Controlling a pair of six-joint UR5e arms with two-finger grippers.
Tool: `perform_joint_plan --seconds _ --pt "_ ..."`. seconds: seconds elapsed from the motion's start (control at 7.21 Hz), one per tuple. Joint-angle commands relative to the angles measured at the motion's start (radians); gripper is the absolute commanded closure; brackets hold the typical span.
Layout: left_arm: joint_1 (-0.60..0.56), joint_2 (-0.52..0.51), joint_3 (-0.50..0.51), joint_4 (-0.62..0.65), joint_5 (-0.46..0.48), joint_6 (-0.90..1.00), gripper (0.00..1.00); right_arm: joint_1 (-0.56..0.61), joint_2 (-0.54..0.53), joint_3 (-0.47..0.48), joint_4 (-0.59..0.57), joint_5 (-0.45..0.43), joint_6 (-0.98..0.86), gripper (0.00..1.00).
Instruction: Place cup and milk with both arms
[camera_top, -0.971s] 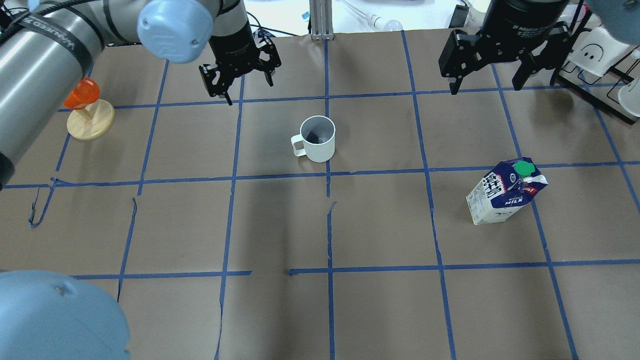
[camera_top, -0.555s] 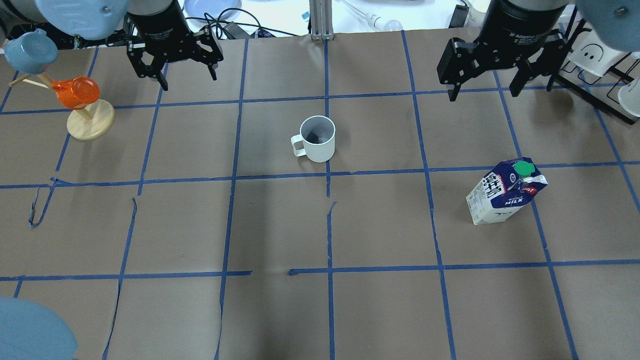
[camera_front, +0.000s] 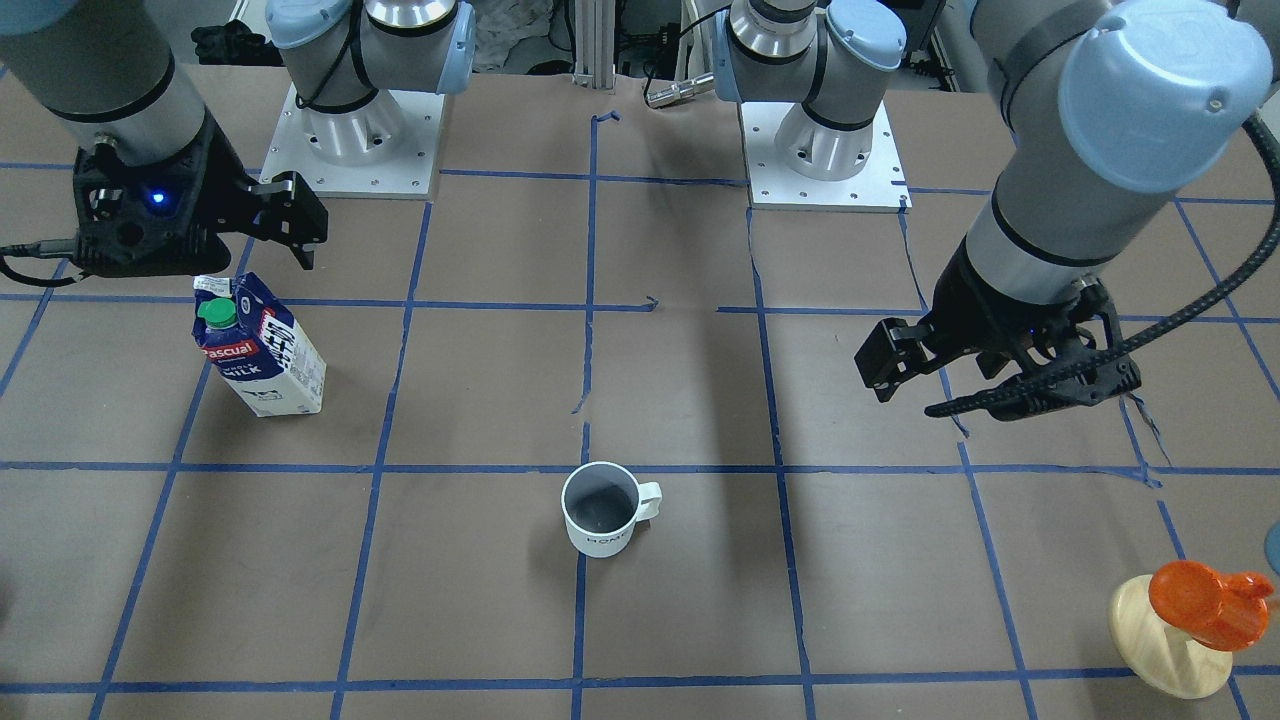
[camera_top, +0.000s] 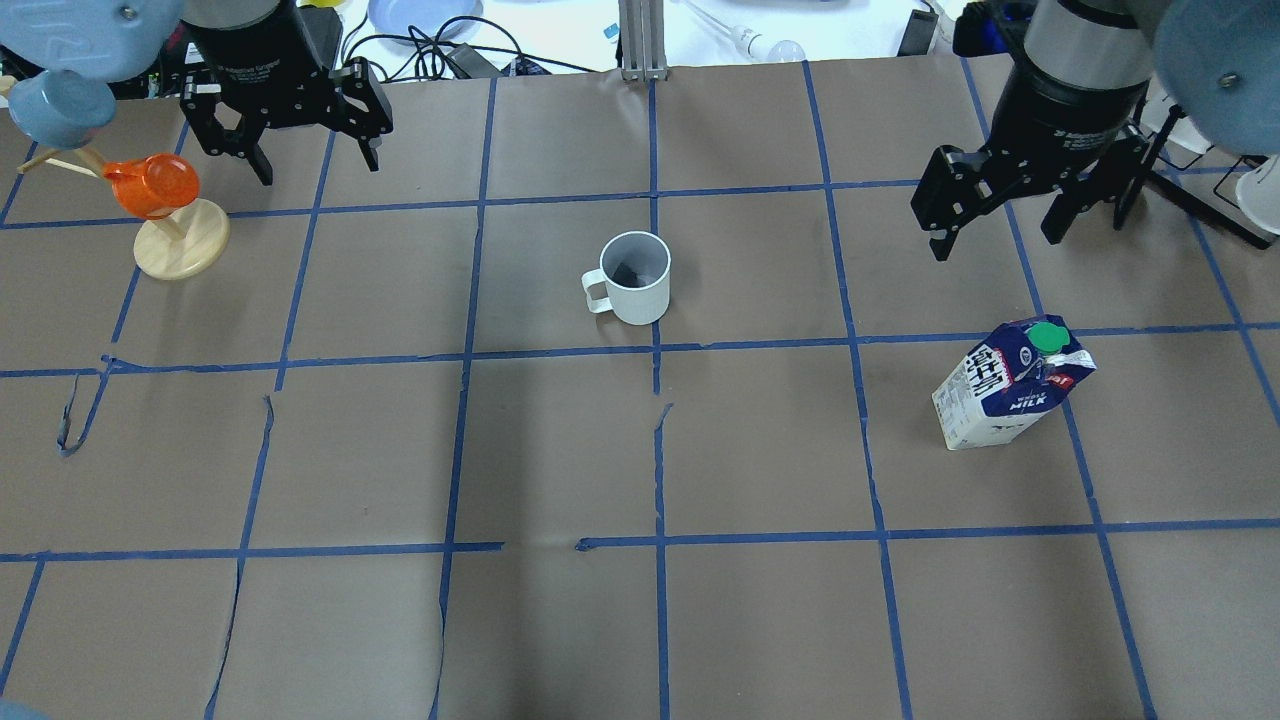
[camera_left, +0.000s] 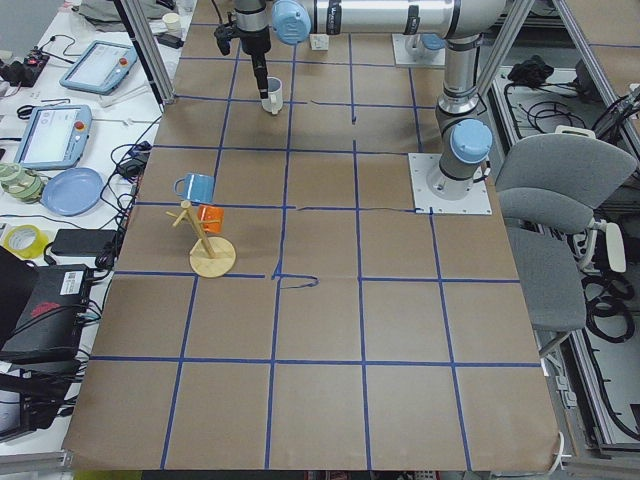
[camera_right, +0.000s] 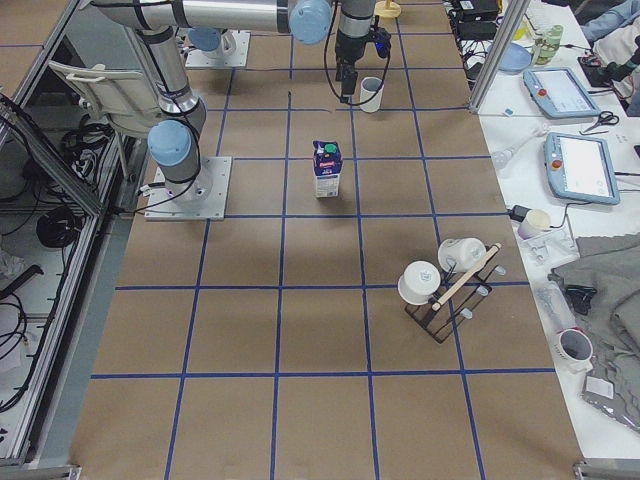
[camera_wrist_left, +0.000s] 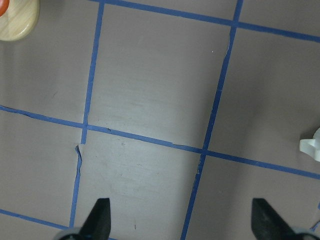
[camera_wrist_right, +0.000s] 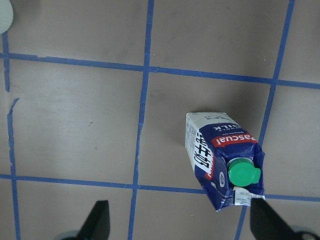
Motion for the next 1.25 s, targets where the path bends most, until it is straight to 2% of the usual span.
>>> perform_joint_plan --seconds 0.0,0.28,0.55,0.97,1.11 --pt "0.001 0.058 -0.094 0.027 0.001 -0.013 0.00 -0.091 0.001 0.080 -0.062 -0.002 -0.109 0.00" --pt "0.000 0.123 -0.189 0.095 -0.022 0.000 0.00 -0.156 0.001 0.204 -0.224 -0.002 -0.263 0.00" --pt "0.003 0.144 -0.204 0.100 -0.040 0.006 0.00 -0.171 -0.002 0.281 -0.254 -0.002 -0.290 0.00" --pt "0.009 0.160 -0.208 0.098 -0.068 0.005 0.00 -0.171 -0.001 0.320 -0.292 -0.002 -0.289 0.00" --pt "0.010 0.160 -0.207 0.098 -0.067 0.006 0.00 -0.171 0.001 0.330 -0.299 -0.002 -0.289 0.12"
